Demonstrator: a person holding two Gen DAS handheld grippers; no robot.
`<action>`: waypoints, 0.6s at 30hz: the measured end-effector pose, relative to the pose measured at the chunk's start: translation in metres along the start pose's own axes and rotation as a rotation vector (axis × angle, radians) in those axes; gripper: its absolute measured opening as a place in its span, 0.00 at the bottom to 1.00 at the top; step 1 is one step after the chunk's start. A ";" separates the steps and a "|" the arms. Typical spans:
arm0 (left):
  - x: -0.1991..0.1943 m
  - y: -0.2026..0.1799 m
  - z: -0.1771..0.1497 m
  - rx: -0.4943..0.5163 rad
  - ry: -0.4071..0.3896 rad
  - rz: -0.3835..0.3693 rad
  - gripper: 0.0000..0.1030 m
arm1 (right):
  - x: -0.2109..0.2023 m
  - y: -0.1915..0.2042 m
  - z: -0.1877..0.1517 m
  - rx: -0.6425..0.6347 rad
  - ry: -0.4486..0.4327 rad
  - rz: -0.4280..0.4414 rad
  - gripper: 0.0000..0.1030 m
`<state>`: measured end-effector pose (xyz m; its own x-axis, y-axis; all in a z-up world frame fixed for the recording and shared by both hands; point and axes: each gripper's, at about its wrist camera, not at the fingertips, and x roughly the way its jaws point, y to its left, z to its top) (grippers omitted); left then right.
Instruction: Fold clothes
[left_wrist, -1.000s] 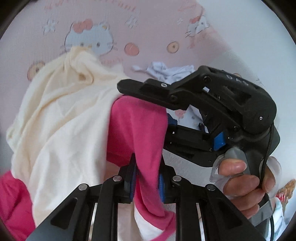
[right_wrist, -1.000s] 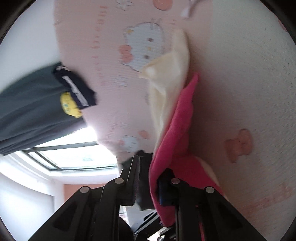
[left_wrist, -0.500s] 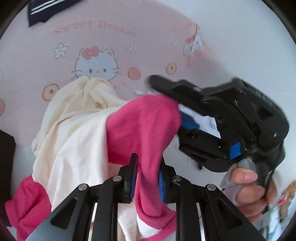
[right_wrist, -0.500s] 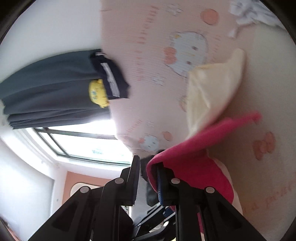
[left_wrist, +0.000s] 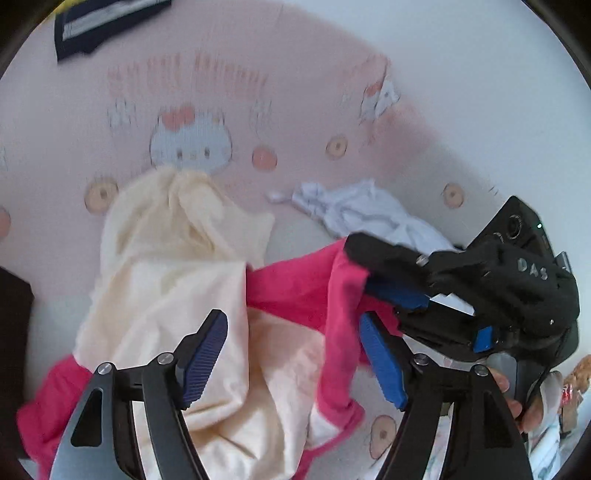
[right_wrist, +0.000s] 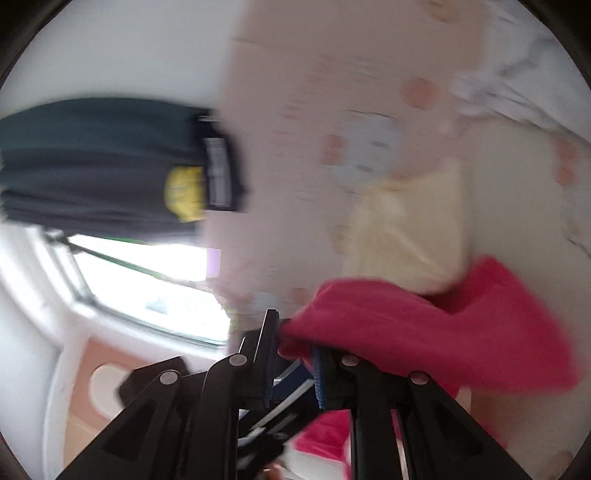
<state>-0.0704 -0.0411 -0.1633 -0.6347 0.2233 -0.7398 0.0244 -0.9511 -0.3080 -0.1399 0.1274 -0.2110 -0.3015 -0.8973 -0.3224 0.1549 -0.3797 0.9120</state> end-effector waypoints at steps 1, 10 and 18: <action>0.004 -0.001 -0.001 0.002 0.005 -0.002 0.70 | 0.001 -0.003 0.000 -0.010 0.000 -0.071 0.17; 0.023 -0.004 -0.001 0.035 0.063 -0.004 0.70 | -0.005 -0.013 0.005 0.019 0.061 -0.329 0.55; 0.029 -0.006 0.004 -0.007 0.105 -0.020 0.70 | -0.055 -0.031 0.016 0.076 -0.021 -0.392 0.64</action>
<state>-0.0919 -0.0300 -0.1809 -0.5504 0.2635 -0.7922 0.0180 -0.9449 -0.3268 -0.1433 0.1916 -0.2173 -0.3433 -0.6823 -0.6455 -0.0456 -0.6743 0.7370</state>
